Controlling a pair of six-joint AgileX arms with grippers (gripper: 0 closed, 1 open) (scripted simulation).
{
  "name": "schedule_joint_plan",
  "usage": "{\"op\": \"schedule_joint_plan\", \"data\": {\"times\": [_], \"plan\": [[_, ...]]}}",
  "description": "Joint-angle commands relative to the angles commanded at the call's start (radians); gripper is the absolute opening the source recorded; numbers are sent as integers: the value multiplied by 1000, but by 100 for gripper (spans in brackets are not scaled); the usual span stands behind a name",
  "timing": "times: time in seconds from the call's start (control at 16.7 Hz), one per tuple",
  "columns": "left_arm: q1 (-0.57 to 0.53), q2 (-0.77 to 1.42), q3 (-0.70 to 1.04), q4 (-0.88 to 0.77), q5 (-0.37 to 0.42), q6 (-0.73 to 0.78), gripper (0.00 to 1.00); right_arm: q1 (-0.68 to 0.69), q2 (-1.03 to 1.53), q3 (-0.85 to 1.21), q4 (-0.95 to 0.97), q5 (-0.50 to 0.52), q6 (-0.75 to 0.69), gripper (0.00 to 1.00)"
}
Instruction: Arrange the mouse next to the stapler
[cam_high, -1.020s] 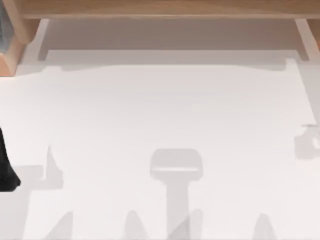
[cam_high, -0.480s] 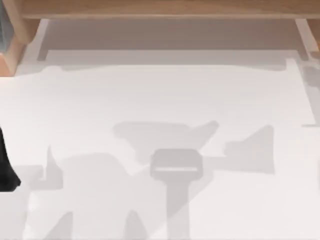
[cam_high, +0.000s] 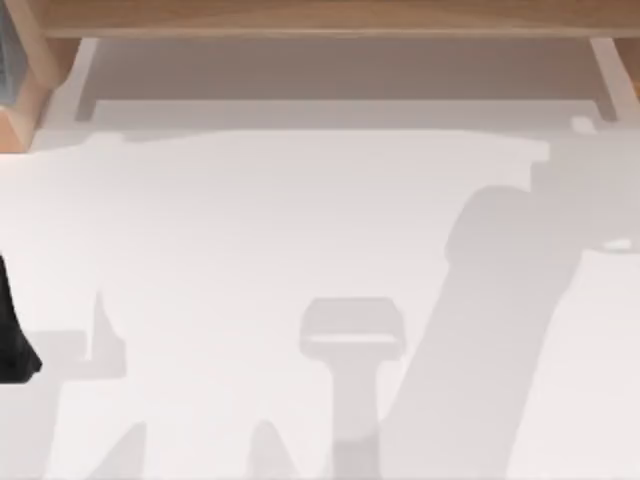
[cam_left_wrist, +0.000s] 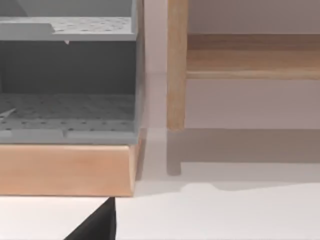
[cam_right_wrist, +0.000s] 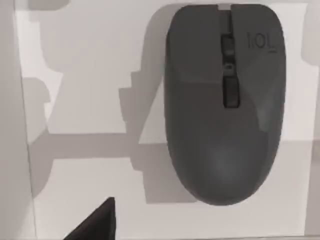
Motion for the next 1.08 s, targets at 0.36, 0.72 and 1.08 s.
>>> {"op": "schedule_joint_plan", "data": {"times": [0.36, 0.72, 1.08], "plan": [[0, 0, 0, 0, 0, 0, 100, 1, 206, 146, -26, -22, -38, 100], [0, 0, 0, 0, 0, 0, 100, -1, 207, 141, -25, -20, -37, 100], [0, 0, 0, 0, 0, 0, 100, 1, 206, 112, 6, -22, -38, 100]]}}
